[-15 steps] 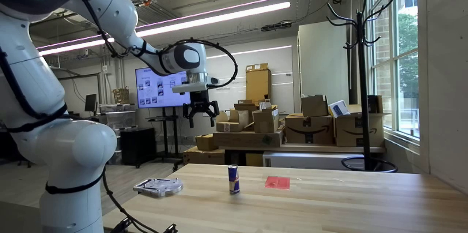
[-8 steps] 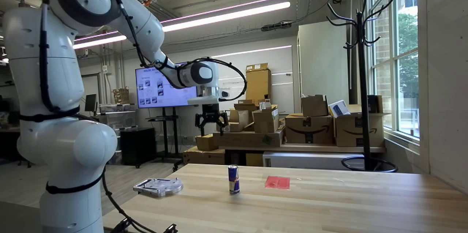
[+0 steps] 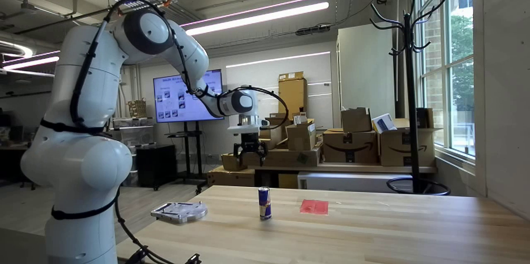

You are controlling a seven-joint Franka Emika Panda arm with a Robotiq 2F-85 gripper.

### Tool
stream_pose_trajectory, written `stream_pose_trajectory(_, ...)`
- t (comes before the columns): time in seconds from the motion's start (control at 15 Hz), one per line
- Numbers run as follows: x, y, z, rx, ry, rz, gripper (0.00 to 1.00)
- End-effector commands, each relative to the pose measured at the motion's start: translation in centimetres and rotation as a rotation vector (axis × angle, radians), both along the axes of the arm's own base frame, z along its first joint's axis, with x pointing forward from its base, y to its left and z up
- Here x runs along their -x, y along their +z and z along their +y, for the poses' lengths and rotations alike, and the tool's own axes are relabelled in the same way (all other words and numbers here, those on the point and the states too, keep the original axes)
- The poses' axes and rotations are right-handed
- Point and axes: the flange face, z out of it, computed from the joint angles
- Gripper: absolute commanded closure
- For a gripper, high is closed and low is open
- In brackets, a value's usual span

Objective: Put the can on the silver object.

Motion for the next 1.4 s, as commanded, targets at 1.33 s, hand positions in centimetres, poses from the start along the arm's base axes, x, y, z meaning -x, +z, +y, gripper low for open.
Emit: stream_pose_trajectory(1.33, -7.9, -10.6, -3.8, -0.074, -0.033, 0.036, 0.00)
